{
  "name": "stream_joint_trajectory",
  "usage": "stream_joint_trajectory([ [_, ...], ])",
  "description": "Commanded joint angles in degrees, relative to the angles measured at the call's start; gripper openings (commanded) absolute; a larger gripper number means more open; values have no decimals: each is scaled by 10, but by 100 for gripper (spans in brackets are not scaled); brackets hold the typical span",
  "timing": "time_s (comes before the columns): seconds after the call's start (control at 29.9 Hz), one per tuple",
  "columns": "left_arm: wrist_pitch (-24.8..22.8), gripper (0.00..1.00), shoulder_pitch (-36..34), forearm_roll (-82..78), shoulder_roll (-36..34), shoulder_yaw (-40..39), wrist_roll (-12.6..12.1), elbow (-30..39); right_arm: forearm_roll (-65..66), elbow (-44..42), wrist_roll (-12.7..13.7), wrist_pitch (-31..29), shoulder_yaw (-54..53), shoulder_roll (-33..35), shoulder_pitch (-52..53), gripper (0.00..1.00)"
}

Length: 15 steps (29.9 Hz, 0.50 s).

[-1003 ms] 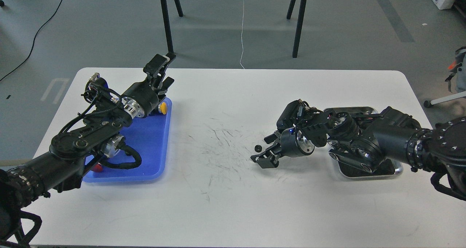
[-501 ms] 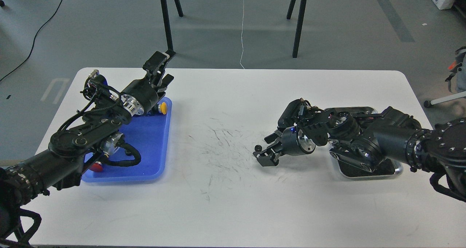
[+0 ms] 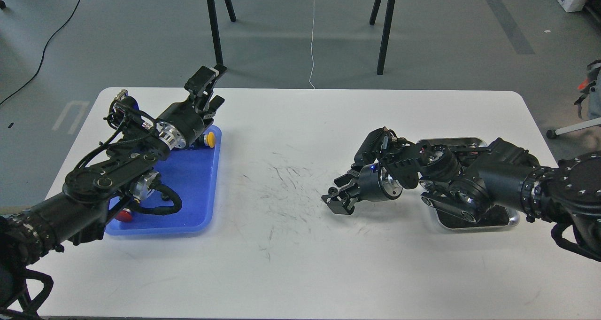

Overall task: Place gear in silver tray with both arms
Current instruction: 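Close the right gripper around the black gear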

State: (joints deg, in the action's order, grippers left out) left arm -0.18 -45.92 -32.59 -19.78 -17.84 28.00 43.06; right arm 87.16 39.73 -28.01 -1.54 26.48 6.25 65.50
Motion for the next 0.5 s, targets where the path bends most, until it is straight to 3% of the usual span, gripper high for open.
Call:
stream_joint_trajectory([
  [0.0,0,100,0,0,0,0,0,0,0,0,0,0,0,0,2,46],
  [0.2,0,100,0,0,-1,1,0,0,1,1,0,0,1,-3,5,35],
  [0.47,0,100,0,1,-1,0,0,0,1,0,0,0,2,-4,7,29],
])
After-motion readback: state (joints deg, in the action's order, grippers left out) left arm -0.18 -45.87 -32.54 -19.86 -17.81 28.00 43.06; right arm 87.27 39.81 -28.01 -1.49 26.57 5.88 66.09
